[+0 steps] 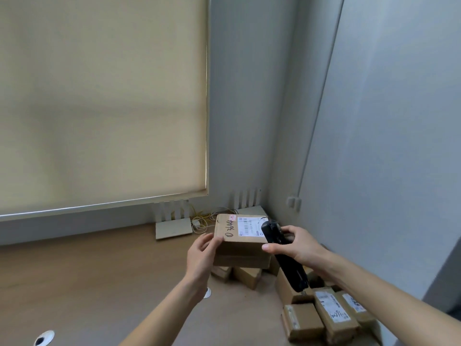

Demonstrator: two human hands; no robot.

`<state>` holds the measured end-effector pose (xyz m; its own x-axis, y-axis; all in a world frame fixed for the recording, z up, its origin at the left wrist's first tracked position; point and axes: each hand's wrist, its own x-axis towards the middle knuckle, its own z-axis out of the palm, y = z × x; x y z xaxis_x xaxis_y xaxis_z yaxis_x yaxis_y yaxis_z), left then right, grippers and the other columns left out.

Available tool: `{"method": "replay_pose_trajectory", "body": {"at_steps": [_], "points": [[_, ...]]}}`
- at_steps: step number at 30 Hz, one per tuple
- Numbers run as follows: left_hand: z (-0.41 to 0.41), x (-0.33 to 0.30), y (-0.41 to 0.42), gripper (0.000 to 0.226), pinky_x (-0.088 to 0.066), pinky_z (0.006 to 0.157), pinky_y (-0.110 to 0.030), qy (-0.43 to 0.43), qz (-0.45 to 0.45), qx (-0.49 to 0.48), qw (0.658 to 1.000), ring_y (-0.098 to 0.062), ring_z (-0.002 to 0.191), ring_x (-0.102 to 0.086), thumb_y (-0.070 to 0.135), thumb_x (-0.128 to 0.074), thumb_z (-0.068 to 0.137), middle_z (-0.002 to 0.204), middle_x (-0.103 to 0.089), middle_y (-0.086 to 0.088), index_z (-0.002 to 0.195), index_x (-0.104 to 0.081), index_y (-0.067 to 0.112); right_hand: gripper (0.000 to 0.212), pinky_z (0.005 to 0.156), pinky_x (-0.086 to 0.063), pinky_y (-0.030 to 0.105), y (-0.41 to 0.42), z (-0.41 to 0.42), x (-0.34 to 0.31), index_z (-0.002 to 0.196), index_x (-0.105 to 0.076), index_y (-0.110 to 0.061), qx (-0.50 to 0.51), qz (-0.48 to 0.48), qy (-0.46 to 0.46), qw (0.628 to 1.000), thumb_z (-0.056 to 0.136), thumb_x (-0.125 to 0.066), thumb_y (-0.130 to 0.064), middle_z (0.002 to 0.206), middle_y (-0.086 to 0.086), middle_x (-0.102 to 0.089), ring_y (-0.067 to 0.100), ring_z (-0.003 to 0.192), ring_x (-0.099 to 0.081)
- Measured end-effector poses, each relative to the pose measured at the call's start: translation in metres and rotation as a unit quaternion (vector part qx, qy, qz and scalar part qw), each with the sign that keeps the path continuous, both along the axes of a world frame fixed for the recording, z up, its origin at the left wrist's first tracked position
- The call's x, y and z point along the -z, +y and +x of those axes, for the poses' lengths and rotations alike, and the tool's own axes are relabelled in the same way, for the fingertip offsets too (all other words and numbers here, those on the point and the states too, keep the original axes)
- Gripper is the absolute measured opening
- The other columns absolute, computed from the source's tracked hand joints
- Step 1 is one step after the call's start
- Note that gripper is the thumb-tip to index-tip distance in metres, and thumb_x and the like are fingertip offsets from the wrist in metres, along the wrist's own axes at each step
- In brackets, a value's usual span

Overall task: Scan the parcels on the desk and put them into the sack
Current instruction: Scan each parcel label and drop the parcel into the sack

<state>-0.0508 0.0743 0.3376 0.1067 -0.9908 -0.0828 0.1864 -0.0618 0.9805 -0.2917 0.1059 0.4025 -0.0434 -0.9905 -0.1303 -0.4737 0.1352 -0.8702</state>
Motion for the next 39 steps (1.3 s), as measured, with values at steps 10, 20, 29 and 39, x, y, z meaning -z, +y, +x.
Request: {"method": "replay_pose_trajectory", "body": {"at_steps": [10,20,29,39], "points": [[0.010,-0.023,0.015,0.048,-0.056,0.091,-0.038,0.005,-0.023,0.072,0.997,-0.018,0.102,-0.068,0.030,-0.079,0.083,0.093,-0.077,0.001,0.129,-0.062,0.032,0.102,0.106,-0.053,0.041,0.021,-0.002,-0.014,0.131,-0.057,-0.030,-0.039,0.011,0.049,0.998,0.042,-0.098,-0.059,0.128,-0.003,-0.067,0.015,0.114,-0.066],[0.052,-0.039,0.021,0.052,-0.052,0.102,-0.044,-0.127,-0.057,0.023,0.990,-0.014,0.111,-0.064,0.063,-0.076,0.059,0.121,-0.068,0.004,0.110,-0.064,0.063,0.085,0.082,-0.042,0.033,0.022,0.019,-0.041,0.138,-0.052,-0.042,-0.027,-0.100,0.409,0.907,0.061,-0.085,-0.059,0.126,-0.011,-0.067,0.020,0.116,-0.062],[0.077,-0.046,0.026,0.054,-0.053,0.102,-0.045,-0.150,-0.054,-0.003,0.987,-0.019,0.112,-0.064,0.063,-0.076,0.061,0.120,-0.068,-0.002,0.114,-0.064,0.061,0.082,0.077,-0.039,0.031,0.024,0.039,-0.048,0.139,-0.054,-0.038,-0.027,-0.099,0.494,0.864,0.064,-0.085,-0.053,0.124,-0.007,-0.069,0.022,0.115,-0.065],[0.093,-0.048,0.042,0.053,-0.053,0.102,-0.045,-0.149,-0.052,-0.018,0.987,-0.019,0.112,-0.064,0.062,-0.076,0.061,0.120,-0.068,0.000,0.113,-0.064,0.061,0.077,0.077,-0.039,0.031,0.030,0.053,-0.053,0.136,-0.055,-0.036,-0.042,-0.110,0.503,0.856,0.066,-0.084,-0.049,0.124,-0.006,-0.069,0.023,0.115,-0.065]]}}
